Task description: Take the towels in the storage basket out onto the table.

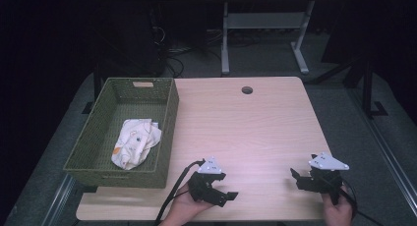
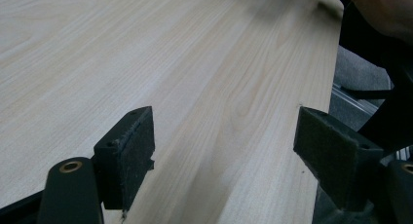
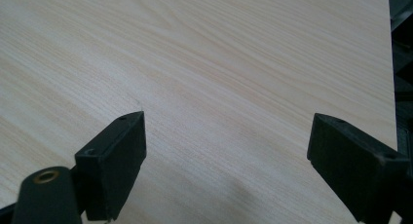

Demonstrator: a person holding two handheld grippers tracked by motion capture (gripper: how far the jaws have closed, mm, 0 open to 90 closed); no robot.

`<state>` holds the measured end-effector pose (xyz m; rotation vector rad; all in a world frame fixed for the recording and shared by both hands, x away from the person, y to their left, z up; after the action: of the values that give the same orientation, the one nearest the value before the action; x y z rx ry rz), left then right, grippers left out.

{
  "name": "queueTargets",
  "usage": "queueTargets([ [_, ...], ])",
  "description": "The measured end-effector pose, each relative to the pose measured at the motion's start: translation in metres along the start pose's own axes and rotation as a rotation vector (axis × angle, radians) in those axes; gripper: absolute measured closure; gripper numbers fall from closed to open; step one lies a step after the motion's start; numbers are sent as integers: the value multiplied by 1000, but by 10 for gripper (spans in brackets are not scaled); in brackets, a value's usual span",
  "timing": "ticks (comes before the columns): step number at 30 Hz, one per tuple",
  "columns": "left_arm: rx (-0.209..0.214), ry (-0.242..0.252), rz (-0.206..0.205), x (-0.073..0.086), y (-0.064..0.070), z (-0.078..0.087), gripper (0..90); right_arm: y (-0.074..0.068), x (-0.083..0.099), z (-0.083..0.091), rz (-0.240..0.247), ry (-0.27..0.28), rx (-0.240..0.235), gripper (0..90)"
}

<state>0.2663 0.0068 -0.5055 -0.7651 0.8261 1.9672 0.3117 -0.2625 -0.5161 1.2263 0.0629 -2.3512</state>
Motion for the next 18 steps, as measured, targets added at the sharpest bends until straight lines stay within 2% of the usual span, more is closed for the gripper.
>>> queueTargets([
  [9, 38, 11, 1, -3, 4, 2, 213, 0, 0, 0, -4, 3, -3, 139],
  [14, 46, -1, -17, -4, 5, 4, 204, -2, -1, 0, 5, 4, -10, 139],
  [16, 73, -9, -26, -6, 8, 6, 202, -2, -2, 0, 5, 3, -7, 139],
  [18, 72, -18, -38, -7, 9, 6, 179, -2, -3, 0, 7, 5, -4, 139],
])
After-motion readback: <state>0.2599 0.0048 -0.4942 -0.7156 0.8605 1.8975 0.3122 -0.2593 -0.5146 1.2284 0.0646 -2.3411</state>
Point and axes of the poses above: each handheld gripper's, and its own axes: z roughly backward along the jaws, x roughly out of its underside, y roughly to its right, the point moved 9 cm from there along -z, roughly forward along the jaws, and after that the axes turned 2 degrees about y, right-handed, at the moved point
